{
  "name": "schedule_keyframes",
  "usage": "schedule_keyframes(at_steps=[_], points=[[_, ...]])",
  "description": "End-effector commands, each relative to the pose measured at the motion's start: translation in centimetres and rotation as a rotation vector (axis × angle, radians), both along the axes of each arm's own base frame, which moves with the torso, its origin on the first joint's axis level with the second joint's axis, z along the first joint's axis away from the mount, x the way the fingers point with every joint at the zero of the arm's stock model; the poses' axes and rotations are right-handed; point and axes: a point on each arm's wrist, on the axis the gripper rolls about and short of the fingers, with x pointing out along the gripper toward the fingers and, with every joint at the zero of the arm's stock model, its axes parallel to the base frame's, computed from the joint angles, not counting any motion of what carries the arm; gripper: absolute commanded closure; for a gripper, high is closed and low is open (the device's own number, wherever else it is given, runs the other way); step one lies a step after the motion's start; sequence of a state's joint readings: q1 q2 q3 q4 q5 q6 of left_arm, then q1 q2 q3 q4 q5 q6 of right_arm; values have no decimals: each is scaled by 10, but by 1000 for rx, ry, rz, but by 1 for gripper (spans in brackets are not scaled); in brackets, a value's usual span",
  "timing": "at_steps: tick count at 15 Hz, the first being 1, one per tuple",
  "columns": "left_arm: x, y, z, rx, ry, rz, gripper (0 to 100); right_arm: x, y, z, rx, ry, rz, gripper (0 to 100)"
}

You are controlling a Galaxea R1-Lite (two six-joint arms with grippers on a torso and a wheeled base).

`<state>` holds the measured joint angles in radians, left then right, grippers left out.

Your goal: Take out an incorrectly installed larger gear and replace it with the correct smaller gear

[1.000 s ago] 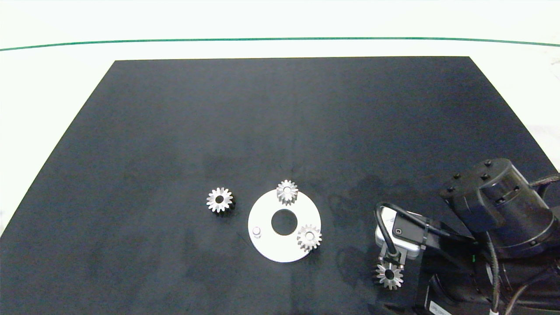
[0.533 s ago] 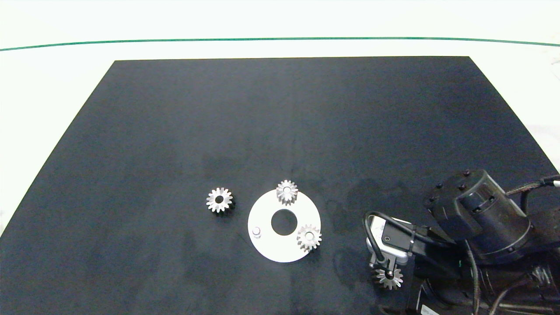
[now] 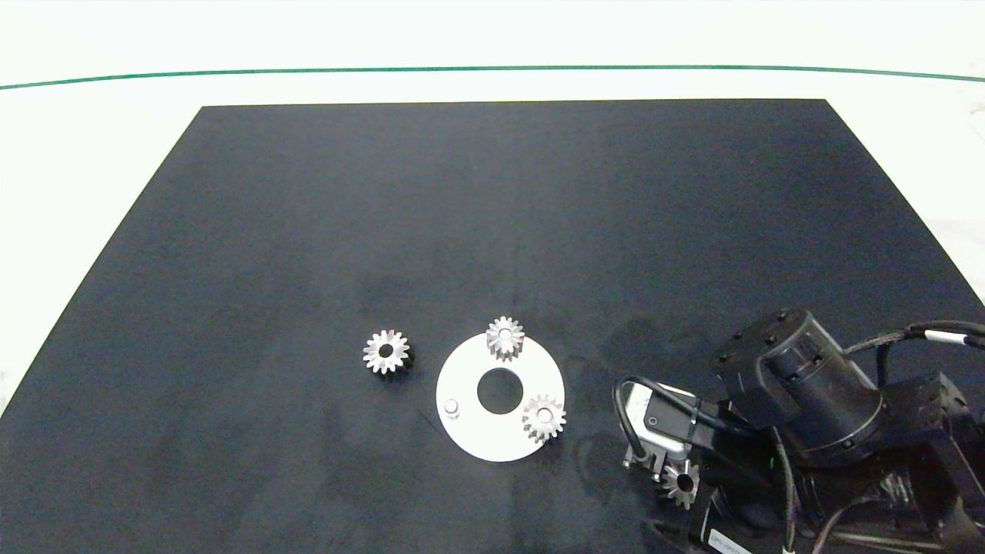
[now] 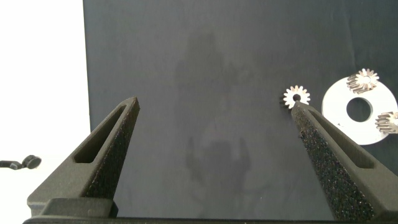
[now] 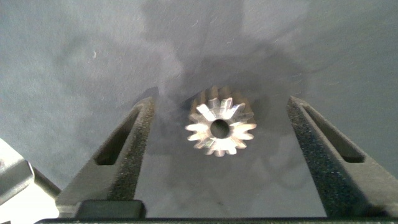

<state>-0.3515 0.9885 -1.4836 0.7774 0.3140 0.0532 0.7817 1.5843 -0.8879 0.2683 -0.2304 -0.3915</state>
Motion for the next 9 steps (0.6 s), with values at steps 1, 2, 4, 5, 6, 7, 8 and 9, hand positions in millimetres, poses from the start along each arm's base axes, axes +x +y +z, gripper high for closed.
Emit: schedule_keyframes(at_steps=[1, 2, 4, 5, 6, 7, 8, 9], points=[[1, 0, 0, 4, 7, 2, 0, -2, 1, -7, -30, 12, 6, 21], [0, 0, 0, 3, 5, 2, 0, -2, 1, -7, -30, 12, 6, 23], [-1, 0, 0, 2, 3, 2, 0, -2, 1, -6, -29, 9, 4, 27], [-2, 1, 0, 0, -2, 2, 0, -3, 0, -6, -31, 8, 4, 29], [-2, 1, 0, 0, -2, 2, 0, -4, -2, -7, -33, 8, 0, 32], [-2, 1, 0, 0, -3, 3, 0, -4, -3, -5, -35, 1, -2, 33], [-2, 1, 0, 0, -3, 2, 0, -4, -5, -6, -41, 2, -5, 35], [-2, 1, 0, 2, 0, 2, 0, -5, -8, -8, -45, 6, -12, 38]])
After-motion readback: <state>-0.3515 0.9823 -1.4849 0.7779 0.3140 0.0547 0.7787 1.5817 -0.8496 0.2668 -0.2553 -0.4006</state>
